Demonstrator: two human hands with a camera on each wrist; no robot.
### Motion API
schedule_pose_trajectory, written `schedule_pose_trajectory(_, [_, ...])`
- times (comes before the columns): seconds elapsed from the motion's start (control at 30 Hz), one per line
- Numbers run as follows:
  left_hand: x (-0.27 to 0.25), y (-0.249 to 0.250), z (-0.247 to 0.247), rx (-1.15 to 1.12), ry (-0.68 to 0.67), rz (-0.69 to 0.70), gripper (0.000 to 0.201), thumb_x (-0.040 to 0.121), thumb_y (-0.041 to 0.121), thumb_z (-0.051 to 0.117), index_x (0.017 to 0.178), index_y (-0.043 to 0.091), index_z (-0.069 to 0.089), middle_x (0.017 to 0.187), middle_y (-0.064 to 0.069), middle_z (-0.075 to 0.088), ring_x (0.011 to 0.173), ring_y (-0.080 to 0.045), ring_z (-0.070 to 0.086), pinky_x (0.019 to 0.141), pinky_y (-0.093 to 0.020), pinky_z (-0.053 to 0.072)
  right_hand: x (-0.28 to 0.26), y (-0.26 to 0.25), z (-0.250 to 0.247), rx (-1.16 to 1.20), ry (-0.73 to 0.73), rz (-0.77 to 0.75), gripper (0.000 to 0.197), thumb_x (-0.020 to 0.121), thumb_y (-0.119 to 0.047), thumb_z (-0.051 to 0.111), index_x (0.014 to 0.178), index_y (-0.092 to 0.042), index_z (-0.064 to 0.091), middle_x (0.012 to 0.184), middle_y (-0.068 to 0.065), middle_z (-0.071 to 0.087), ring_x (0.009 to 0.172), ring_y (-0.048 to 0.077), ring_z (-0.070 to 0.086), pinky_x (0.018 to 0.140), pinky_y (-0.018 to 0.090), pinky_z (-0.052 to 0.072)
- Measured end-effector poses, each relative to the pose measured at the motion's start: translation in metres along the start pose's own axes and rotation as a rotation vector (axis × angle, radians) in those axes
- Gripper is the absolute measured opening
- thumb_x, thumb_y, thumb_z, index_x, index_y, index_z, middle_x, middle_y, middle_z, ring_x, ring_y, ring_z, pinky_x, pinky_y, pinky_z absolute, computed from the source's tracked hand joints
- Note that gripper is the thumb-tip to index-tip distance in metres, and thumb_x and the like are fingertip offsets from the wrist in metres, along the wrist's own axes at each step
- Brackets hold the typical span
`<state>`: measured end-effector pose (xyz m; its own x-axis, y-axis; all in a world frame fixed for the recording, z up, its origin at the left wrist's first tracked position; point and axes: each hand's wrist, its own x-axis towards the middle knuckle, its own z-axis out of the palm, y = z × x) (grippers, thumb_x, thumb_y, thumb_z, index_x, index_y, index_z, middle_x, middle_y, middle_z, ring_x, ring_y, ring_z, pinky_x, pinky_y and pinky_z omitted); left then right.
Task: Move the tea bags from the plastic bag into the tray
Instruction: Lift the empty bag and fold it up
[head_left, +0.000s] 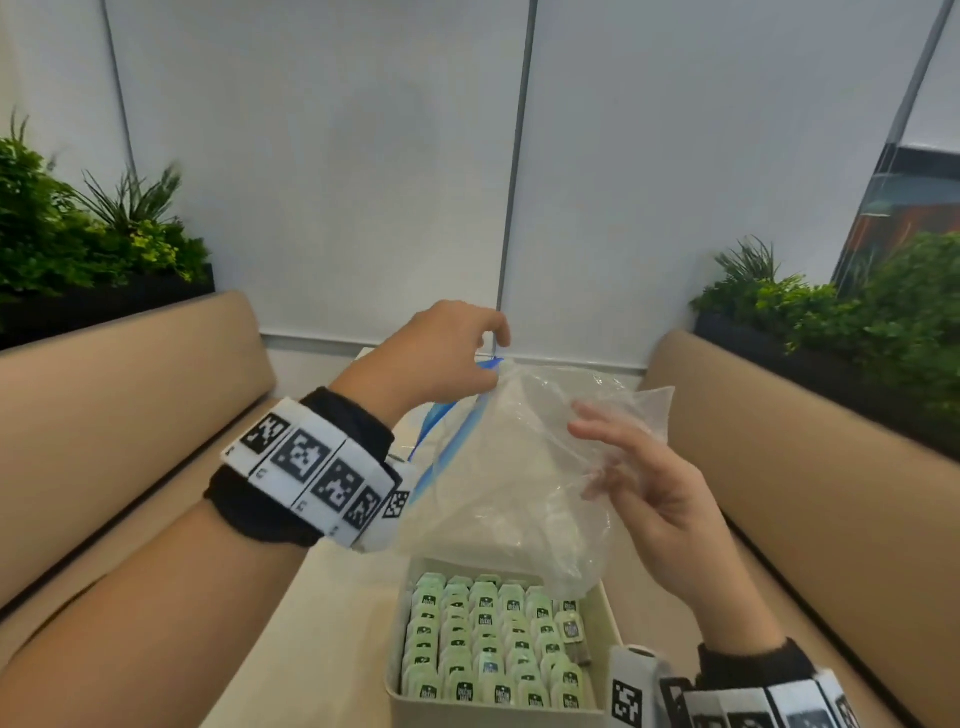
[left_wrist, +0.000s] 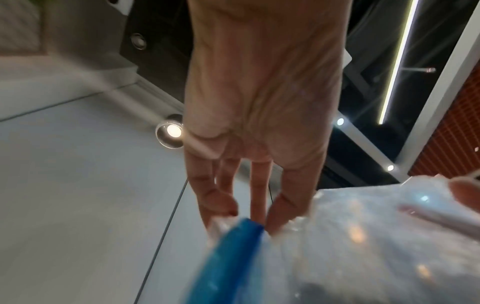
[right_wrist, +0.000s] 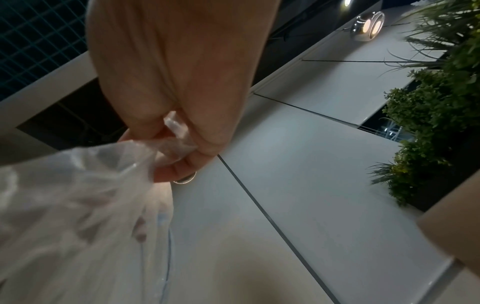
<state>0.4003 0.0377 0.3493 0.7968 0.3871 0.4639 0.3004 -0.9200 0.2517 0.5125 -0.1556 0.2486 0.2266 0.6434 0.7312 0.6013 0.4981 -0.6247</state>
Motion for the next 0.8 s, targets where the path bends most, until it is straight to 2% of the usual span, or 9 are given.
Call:
schedule_pose_trajectory(0.1, [0.006, -0.002, 0.007, 0.047, -0.079, -0.007, 0.024, 0.083, 0.018, 0.059, 0.107, 0.018, 0.064, 0.095, 0.0, 0.059, 0.083, -0.018, 0.054, 0.068, -0.024, 0.037, -0.002, 0.0, -0.001, -0.009, 0.002, -0.008, 0.062, 0.081, 0.023, 0.037, 0.112, -0.023, 0.065, 0.131, -0.01, 0.057, 0.123, 0.01, 0.052, 0.075, 0.02, 0.051])
schedule_pose_trajectory(0.27, [0.007, -0.003, 0.013, 0.079, -0.009, 0.01, 0.017, 0.09, 0.021, 0.055, 0.079, 0.011, 0.063, 0.071, 0.002, 0.06, 0.07, -0.019, 0.056, 0.052, -0.021, 0.032, -0.004, -0.001, -0.007, -0.072, 0.021, 0.027, 0.059, 0.082, 0.018, 0.041, 0.115, -0.025, 0.063, 0.131, -0.013, 0.057, 0.129, 0.009, 0.046, 0.078, 0.016, 0.05])
schedule_pose_trajectory(0.37, [0.006, -0.017, 0.008, -0.396, 0.039, -0.125, 0.028, 0.092, 0.022, 0.058, 0.065, 0.016, 0.064, 0.052, 0.009, 0.063, 0.05, -0.006, 0.055, 0.056, -0.02, 0.041, -0.006, 0.0, -0.017, -0.136, 0.056, 0.064, 0.064, 0.082, 0.023, 0.045, 0.118, -0.028, 0.061, 0.128, -0.014, 0.058, 0.124, 0.005, 0.049, 0.084, 0.013, 0.048])
schedule_pose_trajectory(0.43, [0.002, -0.028, 0.004, -1.037, 0.145, -0.305, 0.023, 0.095, 0.013, 0.053, 0.074, 0.011, 0.063, 0.053, 0.005, 0.066, 0.044, -0.002, 0.056, 0.055, -0.018, 0.045, -0.009, 0.001, -0.024, -0.14, 0.104, 0.101, 0.065, 0.082, 0.024, 0.047, 0.122, -0.026, 0.06, 0.127, -0.007, 0.059, 0.104, 0.002, 0.058, 0.086, 0.014, 0.048])
schedule_pose_trajectory(0.53, [-0.017, -0.042, -0.001, -1.771, 0.366, -0.431, 0.007, 0.094, 0.012, 0.053, 0.09, 0.012, 0.058, 0.074, 0.0, 0.073, 0.066, -0.008, 0.066, 0.063, -0.016, 0.053, -0.012, 0.005, -0.029, -0.054, 0.186, 0.17, 0.057, 0.083, 0.023, 0.045, 0.127, -0.012, 0.054, 0.132, -0.002, 0.054, 0.087, 0.001, 0.057, 0.081, 0.016, 0.05])
schedule_pose_trajectory(0.6, [-0.033, -0.052, 0.004, -1.607, 0.361, -0.256, 0.029, 0.084, 0.039, 0.065, 0.111, 0.032, 0.056, 0.115, 0.005, 0.064, 0.102, -0.018, 0.059, 0.088, -0.034, 0.05, -0.013, 0.005, -0.027, 0.034, 0.248, 0.21, 0.055, 0.086, 0.019, 0.045, 0.128, -0.015, 0.052, 0.132, -0.008, 0.055, 0.089, 0.005, 0.058, 0.083, 0.018, 0.05])
schedule_pose_trajectory(0.67, [-0.053, -0.048, 0.012, -1.295, 0.14, 0.03, 0.071, 0.06, 0.069, 0.071, 0.125, 0.057, 0.044, 0.136, 0.019, 0.045, 0.123, -0.022, 0.042, 0.099, -0.045, 0.037, -0.012, 0.0, -0.02, 0.127, 0.264, 0.216, 0.053, 0.088, 0.017, 0.042, 0.127, -0.017, 0.053, 0.129, -0.012, 0.057, 0.093, 0.004, 0.06, 0.084, 0.018, 0.05])
schedule_pose_trajectory(0.73, [-0.067, -0.033, 0.023, -1.093, -0.102, 0.23, 0.095, 0.056, 0.065, 0.077, 0.137, 0.061, 0.027, 0.148, 0.028, 0.029, 0.137, -0.009, 0.03, 0.108, -0.036, 0.029, -0.006, -0.007, -0.007, 0.25, 0.261, 0.231, 0.048, 0.088, 0.015, 0.04, 0.124, -0.016, 0.054, 0.126, -0.009, 0.059, 0.104, 0.001, 0.06, 0.081, 0.016, 0.05])
schedule_pose_trajectory(0.8, [-0.072, -0.012, 0.029, -1.124, -0.121, 0.185, 0.096, 0.064, 0.042, 0.082, 0.139, 0.058, 0.025, 0.152, 0.022, 0.026, 0.136, -0.005, 0.037, 0.104, -0.025, 0.039, -0.001, -0.016, 0.007, 0.368, 0.198, 0.245, 0.038, 0.089, -0.007, 0.052, 0.126, -0.017, 0.053, 0.129, -0.004, 0.057, 0.115, 0.006, 0.057, 0.087, 0.021, 0.05])
